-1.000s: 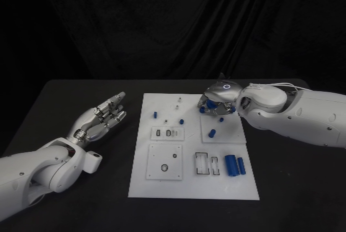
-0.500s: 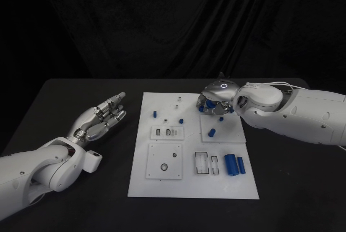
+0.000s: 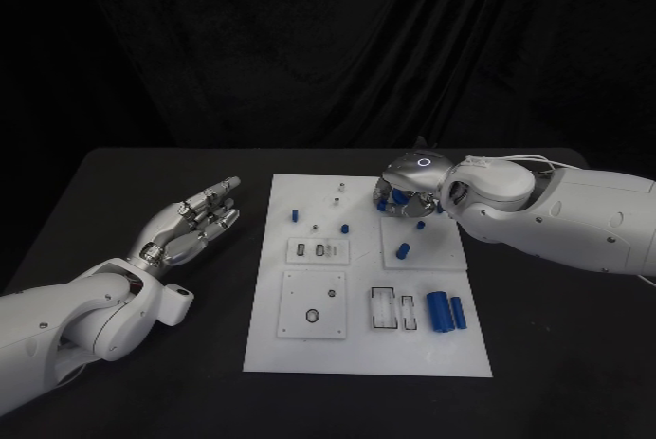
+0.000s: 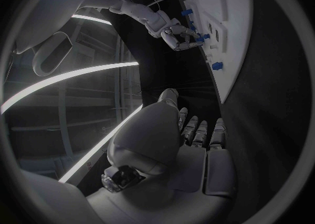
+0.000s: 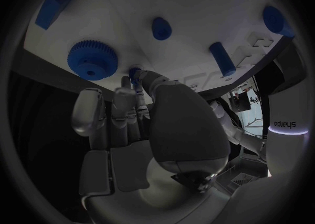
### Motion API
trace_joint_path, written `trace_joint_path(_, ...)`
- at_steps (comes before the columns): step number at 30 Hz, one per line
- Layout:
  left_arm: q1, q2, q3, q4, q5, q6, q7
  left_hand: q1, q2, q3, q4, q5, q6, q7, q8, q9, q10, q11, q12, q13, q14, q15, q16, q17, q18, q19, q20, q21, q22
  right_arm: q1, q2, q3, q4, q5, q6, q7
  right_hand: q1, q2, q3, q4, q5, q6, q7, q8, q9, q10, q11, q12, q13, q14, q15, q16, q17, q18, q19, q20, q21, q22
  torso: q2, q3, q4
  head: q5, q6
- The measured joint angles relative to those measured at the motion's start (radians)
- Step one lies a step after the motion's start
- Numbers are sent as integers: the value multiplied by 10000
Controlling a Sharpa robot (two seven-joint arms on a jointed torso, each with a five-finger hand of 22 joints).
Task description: Assemble the parts on the task board
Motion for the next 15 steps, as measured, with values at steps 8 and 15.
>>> trace_joint_path(8,0,-17,0,-4,-2,25,0,0,0,0,0,0,0,0,0,13,0,0,0,0,0,0,0,1,0,0,-1,0,-1,-3,-225,-34,281,1,-199,-27,78,-80,22,-27,-9,250,-210,386,-1,681,-84,-55,1,142,-70,241,403,2,218,-38,308,499,1,-3,4,68,37)
trace_joint_path(15,0,-81,-1,26,-2,26,1,0,0,28,-29,0,40,40,0,12,0,0,0,0,0,-1,0,2,0,-1,-1,0,-1,224,-344,-60,575,-6,-317,-109,17,-75,-46,-15,-18,332,-265,484,0,984,-102,-60,14,204,-76,294,536,-155,315,-67,424,680,1,-7,5,89,62)
